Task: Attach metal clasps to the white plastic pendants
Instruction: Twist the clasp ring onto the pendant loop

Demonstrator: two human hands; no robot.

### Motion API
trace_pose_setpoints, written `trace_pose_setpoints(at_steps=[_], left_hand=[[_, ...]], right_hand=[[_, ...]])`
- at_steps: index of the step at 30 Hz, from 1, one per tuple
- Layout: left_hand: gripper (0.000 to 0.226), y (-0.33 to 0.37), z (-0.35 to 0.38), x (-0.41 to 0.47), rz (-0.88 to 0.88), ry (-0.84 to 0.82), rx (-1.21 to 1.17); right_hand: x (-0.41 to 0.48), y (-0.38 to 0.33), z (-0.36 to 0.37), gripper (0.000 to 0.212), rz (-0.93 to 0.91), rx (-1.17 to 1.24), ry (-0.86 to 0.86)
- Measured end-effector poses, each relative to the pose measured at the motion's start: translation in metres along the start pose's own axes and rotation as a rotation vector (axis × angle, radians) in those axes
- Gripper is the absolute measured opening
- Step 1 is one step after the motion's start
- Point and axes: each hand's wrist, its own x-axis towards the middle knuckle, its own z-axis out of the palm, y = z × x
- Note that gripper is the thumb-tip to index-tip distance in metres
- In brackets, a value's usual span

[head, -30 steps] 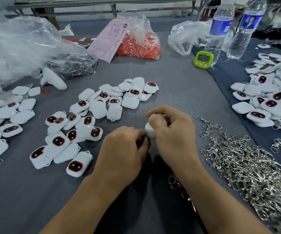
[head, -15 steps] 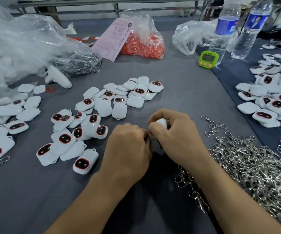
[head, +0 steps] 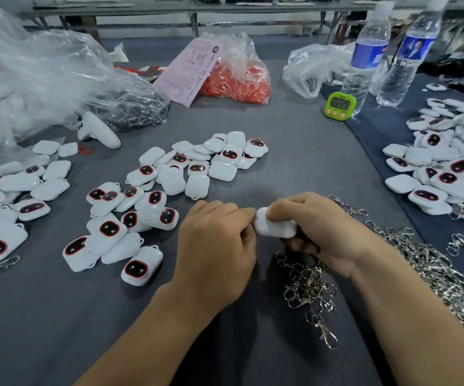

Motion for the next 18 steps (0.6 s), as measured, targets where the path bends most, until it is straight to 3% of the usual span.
trace_pose_setpoints(at_steps=[5,9,12,15,18], left_hand=[[0.009,-0.005,0.001,0.002,0.059,0.042,-0.067],[0.010,-0.007,0.001,0.004,-0.256,-0.018,-0.468],[0.008,-0.004,0.001,0.005,-0.357,-0.036,-0.575],[0.016,-0.005,0.002,0.005,-0.308,-0.108,-0.373],[0.018,-0.009,-0.001,0.007,-0.176,-0.212,-0.012]], right_hand=[[-0.001,0.002,-0.004,0.037,0.001,0.127,-0.031],[0.005,0.007,-0.004,0.040,-0.018,0.337,-0.025],[0.009,0.011,-0.003,0.025,-0.057,0.384,-0.012],[0.013,0.014,0.002,0.014,-0.139,0.336,0.094],[0.011,0.016,0.014,0.006,-0.287,0.102,0.193]])
